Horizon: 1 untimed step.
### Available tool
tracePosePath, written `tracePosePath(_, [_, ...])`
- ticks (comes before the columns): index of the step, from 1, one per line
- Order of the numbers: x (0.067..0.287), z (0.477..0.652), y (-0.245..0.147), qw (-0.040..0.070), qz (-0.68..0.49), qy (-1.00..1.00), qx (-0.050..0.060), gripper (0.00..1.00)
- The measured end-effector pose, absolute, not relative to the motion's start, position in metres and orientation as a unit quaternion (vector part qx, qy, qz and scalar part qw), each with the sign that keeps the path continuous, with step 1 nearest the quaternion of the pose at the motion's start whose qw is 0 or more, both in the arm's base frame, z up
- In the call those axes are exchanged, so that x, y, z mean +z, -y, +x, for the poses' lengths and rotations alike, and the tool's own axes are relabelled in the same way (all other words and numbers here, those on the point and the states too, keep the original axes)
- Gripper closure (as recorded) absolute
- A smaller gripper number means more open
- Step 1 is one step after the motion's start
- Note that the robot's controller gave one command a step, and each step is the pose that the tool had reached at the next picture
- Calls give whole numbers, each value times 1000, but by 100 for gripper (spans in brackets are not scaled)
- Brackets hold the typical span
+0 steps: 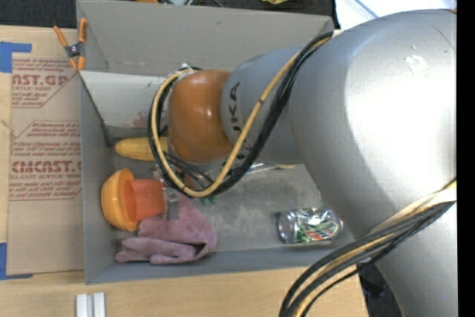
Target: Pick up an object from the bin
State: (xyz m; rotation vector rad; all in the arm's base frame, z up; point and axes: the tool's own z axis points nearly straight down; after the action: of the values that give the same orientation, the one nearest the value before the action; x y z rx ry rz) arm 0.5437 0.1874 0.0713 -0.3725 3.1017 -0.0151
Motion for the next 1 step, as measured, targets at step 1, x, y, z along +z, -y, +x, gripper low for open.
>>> tracePosePath(1, [136, 493, -157, 1, 53, -999, -7, 100])
